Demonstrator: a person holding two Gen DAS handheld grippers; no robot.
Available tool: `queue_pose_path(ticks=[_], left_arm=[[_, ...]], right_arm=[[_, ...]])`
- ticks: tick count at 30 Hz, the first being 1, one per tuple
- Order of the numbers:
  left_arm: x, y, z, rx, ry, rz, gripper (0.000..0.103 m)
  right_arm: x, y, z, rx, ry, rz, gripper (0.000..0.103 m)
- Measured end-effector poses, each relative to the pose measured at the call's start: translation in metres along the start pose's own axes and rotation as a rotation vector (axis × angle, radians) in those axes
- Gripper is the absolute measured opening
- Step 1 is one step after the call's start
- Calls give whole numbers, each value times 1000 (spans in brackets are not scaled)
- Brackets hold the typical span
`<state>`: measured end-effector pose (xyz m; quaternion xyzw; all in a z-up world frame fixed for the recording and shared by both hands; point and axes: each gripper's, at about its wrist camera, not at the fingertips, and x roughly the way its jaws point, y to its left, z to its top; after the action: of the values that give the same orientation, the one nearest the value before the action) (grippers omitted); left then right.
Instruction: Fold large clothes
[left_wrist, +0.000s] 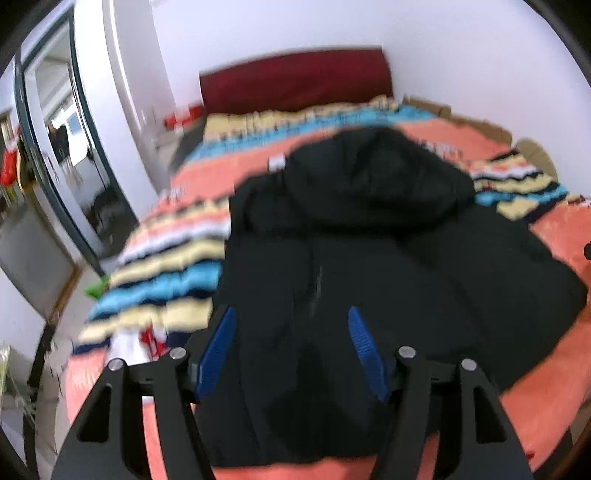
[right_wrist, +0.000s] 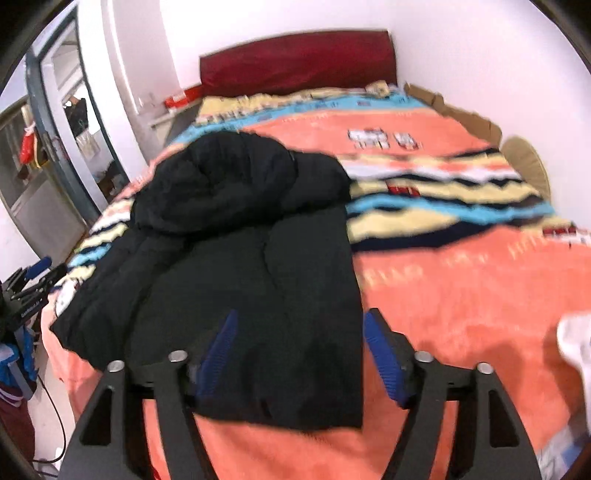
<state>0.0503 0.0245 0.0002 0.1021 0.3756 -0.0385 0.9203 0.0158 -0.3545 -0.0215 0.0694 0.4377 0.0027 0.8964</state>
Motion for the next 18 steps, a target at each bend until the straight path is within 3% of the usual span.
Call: queue_pose_path(ticks=[6,18], left_arm=[[12,30,-33,-55,151,-3,62],[45,121,-53,-278,275,0,63]], right_arm=[[13,-26,-20,64,76,-8,75],[44,-44,-25,133,153,50,87]])
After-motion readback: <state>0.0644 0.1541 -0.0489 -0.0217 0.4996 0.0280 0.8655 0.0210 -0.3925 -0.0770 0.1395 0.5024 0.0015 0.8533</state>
